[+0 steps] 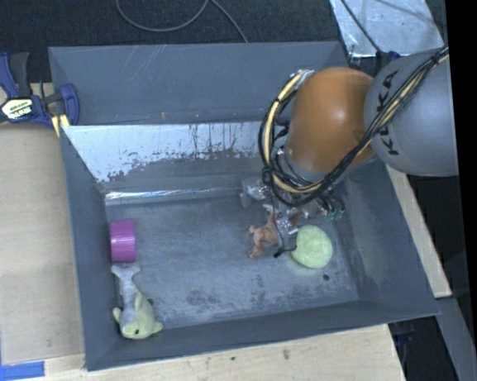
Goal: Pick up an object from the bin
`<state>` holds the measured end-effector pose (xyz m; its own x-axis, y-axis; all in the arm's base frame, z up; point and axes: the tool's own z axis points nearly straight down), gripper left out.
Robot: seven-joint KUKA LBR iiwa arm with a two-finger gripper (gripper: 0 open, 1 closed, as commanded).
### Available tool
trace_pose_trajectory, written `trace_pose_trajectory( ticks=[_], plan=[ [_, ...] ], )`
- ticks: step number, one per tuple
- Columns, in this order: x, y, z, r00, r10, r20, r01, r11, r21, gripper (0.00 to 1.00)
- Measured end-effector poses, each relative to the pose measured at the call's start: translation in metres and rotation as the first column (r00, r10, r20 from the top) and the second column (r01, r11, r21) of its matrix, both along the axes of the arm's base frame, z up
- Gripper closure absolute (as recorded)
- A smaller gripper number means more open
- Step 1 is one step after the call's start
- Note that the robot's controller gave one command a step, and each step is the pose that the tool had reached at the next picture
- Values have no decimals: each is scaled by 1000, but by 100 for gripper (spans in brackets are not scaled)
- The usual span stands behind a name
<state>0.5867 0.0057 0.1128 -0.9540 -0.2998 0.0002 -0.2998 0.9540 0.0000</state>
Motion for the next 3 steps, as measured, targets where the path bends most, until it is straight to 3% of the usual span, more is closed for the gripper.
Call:
trace_pose_trajectory(
  ticks=[1, 2, 3],
  plan=[
    [11, -39, -9, 998, -55, 6, 55, 998, 0, 0],
    [10, -34, -35, 984, -181, 4, 181, 984, 1, 0],
    [17, -37, -43, 1000, 21, 6, -21, 1000, 1, 100]
  ],
)
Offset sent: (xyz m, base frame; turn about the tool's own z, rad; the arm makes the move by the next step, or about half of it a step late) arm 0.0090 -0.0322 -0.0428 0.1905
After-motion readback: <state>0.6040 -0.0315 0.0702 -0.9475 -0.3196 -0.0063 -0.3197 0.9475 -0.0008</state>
